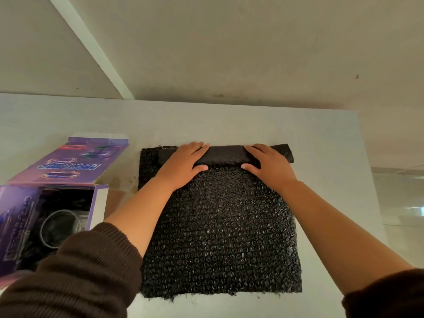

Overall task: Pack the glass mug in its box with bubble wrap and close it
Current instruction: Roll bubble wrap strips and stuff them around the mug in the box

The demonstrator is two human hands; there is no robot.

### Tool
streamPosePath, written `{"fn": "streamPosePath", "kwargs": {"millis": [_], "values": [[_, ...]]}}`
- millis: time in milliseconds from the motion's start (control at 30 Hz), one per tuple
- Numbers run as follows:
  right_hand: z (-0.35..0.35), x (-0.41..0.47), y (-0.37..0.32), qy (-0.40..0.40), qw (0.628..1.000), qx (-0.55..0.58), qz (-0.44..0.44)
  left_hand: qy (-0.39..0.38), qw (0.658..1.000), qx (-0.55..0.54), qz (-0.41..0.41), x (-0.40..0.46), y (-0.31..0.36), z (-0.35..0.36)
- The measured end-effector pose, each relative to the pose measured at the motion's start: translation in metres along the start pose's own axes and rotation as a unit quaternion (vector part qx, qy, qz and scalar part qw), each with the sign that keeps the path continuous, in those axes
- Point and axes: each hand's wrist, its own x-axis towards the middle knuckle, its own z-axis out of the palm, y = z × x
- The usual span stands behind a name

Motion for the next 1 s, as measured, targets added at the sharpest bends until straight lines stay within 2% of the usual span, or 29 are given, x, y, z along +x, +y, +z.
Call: {"fn": "streamPosePath", "kwargs": {"millis": [133, 300, 400, 533, 667, 867, 933, 1000], "values": [[0.003, 0.004, -0.006, -0.005, 0.998, -0.062, -0.002, 0.007, 0.999, 0.039, -0.009, 0.002, 0.006, 0.0], [-0.002, 0.003, -0.012, -0.036, 0.972, -0.224, -0.055, -0.042, 0.989, 0.141, -0.02, 0.004, 0.015, -0.012], [-0.016, -0.002, -0.024, 0.006, 0.962, -0.263, -0.066, 0.003, 0.983, 0.185, -0.019, 0.003, 0.029, -0.027], [-0.039, -0.011, -0.037, 0.131, 0.97, -0.2, -0.046, 0.116, 0.978, 0.174, -0.021, -0.008, 0.041, -0.051], [-0.057, -0.029, -0.059, 0.239, 0.958, -0.147, -0.066, 0.228, 0.962, 0.146, -0.018, -0.034, 0.057, -0.07], [-0.063, -0.061, -0.094, 0.326, 0.933, -0.13, -0.082, 0.279, 0.951, 0.136, -0.009, -0.078, 0.085, -0.085], [-0.068, -0.071, -0.105, 0.357, 0.927, -0.079, -0.08, 0.288, 0.951, 0.113, 0.002, -0.095, 0.09, -0.086], [-0.073, -0.082, -0.119, 0.367, 0.928, -0.013, -0.066, 0.26, 0.964, 0.048, 0.003, -0.112, 0.094, -0.089]]}}
